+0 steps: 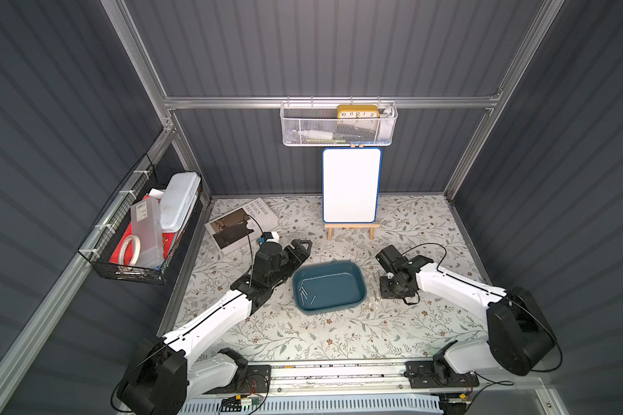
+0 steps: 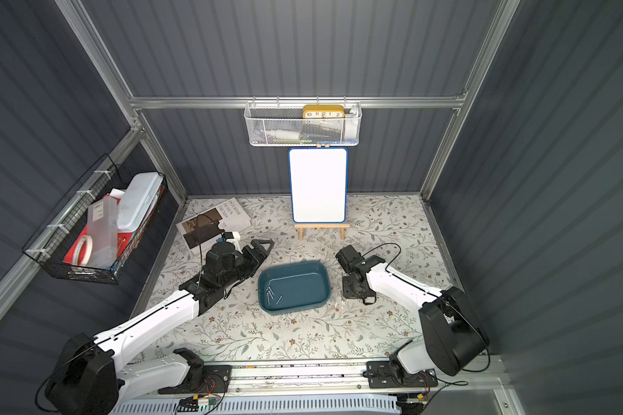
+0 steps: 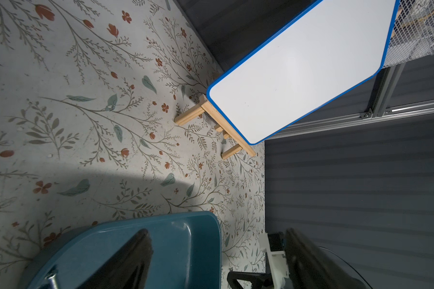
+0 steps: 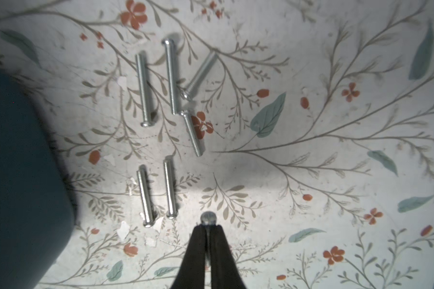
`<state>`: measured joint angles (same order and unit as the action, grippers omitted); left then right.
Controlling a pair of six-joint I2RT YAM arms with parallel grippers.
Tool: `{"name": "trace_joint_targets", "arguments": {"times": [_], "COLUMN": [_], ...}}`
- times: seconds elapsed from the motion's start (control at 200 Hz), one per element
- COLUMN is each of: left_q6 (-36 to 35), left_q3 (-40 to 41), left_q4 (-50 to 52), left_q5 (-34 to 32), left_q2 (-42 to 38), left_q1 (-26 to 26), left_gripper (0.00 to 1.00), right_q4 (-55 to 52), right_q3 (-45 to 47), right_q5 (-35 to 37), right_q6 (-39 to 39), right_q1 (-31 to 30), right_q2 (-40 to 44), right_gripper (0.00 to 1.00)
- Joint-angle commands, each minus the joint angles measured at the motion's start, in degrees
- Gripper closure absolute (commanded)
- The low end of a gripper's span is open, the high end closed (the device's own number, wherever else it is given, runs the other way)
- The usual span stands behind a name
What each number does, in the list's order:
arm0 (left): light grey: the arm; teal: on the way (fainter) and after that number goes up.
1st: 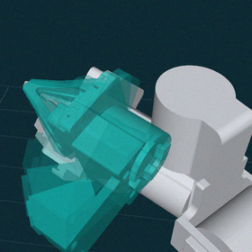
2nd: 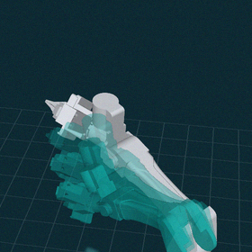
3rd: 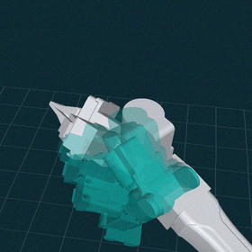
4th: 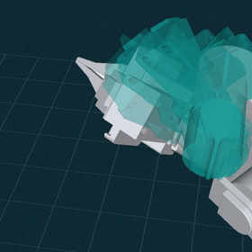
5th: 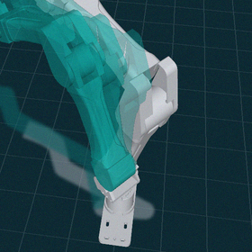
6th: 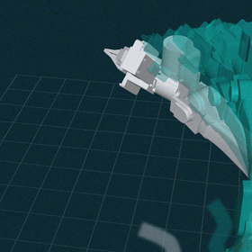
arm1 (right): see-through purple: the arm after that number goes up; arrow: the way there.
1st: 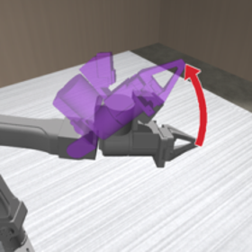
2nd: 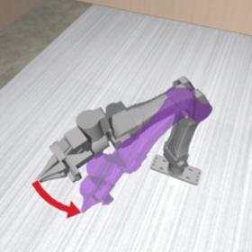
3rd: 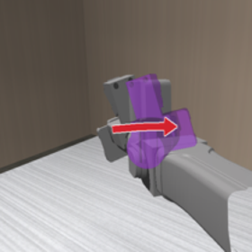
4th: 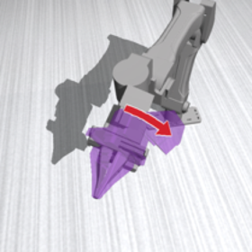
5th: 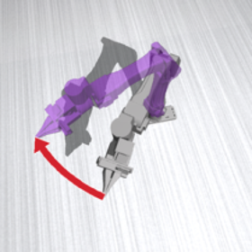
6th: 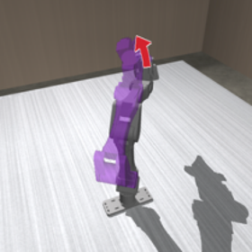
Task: Take out the screws from the storage box
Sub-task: Place the screw at the center of the board.
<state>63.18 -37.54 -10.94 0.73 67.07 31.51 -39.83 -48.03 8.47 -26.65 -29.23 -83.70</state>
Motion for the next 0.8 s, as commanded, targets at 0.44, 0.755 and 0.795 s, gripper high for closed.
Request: {"name": "trace_joint_targets", "arguments": {"times": [0.44, 0.755, 0.795], "left_q6": [-0.2, 0.2, 0.7], "left_q3": [1.7, 3.2, 3.8], "left_q4": [4.9, 1.9, 0.8], "left_q5": [-2.0, -0.1, 0.1], "left_q2": [2.4, 1.2, 0.1], "left_q1": [0.1, 0.1, 0.1], "left_gripper": [0.13, 0.18, 0.18], "right_q4": [3.0, 0.6, 0.6], "right_q3": [0.8, -0.9, -1.1], "right_q5": [-1.8, -2.7, -3.6], "right_q6": [-1.0, 0.7, 1.7], "right_q1": [0.2, 0.0, -0.1], "right_q2": [-7.3, 1.8, 4.3], "right_gripper": [0.86, 0.77, 0.75]}}
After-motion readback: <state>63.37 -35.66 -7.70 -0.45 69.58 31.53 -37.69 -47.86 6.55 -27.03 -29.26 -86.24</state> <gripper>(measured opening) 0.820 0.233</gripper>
